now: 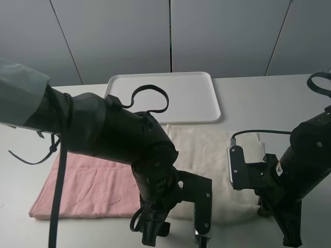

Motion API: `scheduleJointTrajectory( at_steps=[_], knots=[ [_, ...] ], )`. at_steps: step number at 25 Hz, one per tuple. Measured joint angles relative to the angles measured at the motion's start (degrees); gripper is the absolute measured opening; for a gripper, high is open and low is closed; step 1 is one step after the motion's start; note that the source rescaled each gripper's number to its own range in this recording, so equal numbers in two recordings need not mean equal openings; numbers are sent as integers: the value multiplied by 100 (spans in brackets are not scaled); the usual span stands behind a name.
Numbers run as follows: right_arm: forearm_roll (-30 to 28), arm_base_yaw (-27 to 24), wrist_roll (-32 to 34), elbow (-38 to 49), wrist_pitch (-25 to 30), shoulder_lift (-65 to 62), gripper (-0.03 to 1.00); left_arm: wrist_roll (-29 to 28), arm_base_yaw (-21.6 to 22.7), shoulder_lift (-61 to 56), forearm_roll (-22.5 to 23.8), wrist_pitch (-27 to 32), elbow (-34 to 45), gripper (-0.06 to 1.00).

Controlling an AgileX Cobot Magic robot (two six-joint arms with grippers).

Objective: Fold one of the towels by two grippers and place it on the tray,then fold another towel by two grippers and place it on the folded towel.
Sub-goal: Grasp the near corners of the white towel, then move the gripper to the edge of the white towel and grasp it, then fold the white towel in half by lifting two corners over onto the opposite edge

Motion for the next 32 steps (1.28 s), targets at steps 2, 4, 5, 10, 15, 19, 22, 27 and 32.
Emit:
scheduleJointTrajectory(
  at_steps=[2, 4, 5, 10, 15, 19, 22, 27, 32],
  knots=[
    [0, 0, 0, 0, 10, 0, 1, 0, 0, 0, 27, -60, 1, 59],
    [13, 0, 0, 0, 14, 0, 1, 8, 0, 0, 65, -121, 1, 22],
    [25, 0, 0, 0, 14, 0, 1, 8, 0, 0, 79, -141, 1, 9],
    [121, 0, 0, 0, 41, 0, 1, -5, 0, 0, 78, -155, 1, 2],
    [301, 0, 92, 0, 73, 0, 0, -362, 0, 0, 78, -155, 1, 2],
    [361, 0, 642, 0, 85, 0, 0, -677, 0, -11, 57, -138, 1, 2],
    [400, 0, 1078, 0, 85, -72, 0, -735, 0, -50, 4, -15, 1, 2],
    [400, 0, 1859, 59, 243, -469, 0, -1072, 0, -224, -21, 40, 11, 2],
    [-36, 0, 2786, 68, 505, -1175, 0, -1177, 0, -632, -21, 30, 11, 2]
  ],
)
